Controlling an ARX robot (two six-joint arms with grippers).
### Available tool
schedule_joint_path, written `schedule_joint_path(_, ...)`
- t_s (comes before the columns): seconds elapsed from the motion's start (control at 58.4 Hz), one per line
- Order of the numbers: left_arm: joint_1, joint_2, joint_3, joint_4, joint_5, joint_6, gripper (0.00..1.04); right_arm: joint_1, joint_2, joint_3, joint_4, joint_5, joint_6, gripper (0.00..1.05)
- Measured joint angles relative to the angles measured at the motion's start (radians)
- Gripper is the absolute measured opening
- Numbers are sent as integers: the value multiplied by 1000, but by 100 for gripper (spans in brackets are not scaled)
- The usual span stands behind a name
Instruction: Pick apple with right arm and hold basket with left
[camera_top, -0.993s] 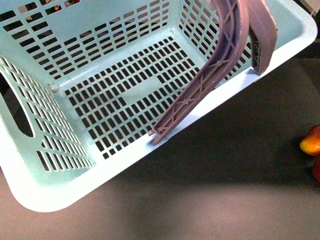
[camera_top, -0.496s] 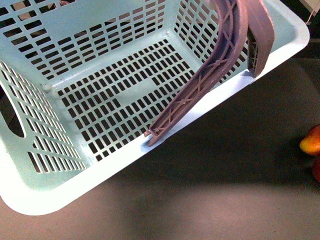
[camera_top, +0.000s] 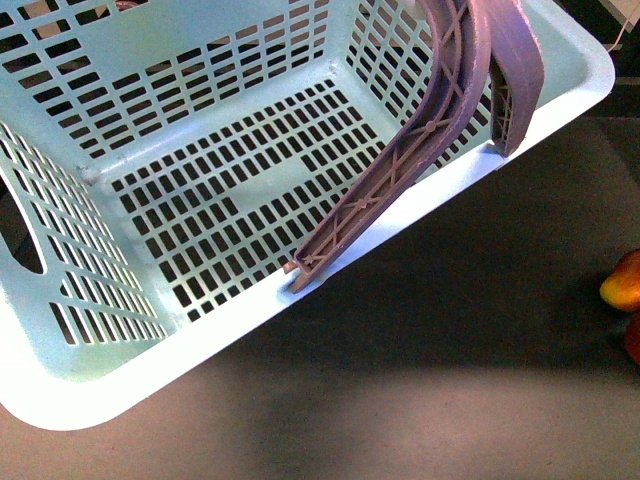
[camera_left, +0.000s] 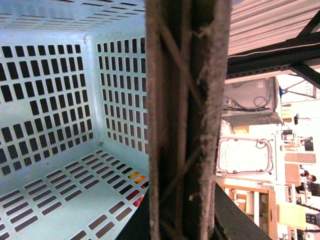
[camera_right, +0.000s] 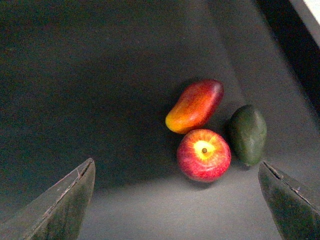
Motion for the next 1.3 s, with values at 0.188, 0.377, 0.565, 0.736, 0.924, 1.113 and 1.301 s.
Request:
schedule_joint_path(0.188, 0, 0, 0, 0, -1, 1, 7, -44, 384, 119, 39, -13, -51, 96)
schedule_joint_path(0.377, 0, 0, 0, 0, 3, 0, 7, -46, 496, 209, 16, -2, -90, 96)
schedule_joint_path(0.565, 2, 0, 0, 0, -4, 1, 7, -47, 584, 315, -16, 26, -110, 96)
schedule_joint_path(0.736, 2, 0, 0, 0, 3, 0, 7, -39, 660, 393, -33, 50, -109, 96)
schedule_joint_path(0.924, 2, 0, 0, 0, -1, 1, 7, -39, 716, 445, -32, 67, -99, 96)
schedule_joint_path(1.113, 2, 0, 0, 0, 1, 0, 7, -40, 756, 491, -46, 75, -83, 96)
schedule_joint_path(1.301, 2, 0, 0, 0, -1, 1, 7, -40, 789, 524, -65, 79, -67, 96)
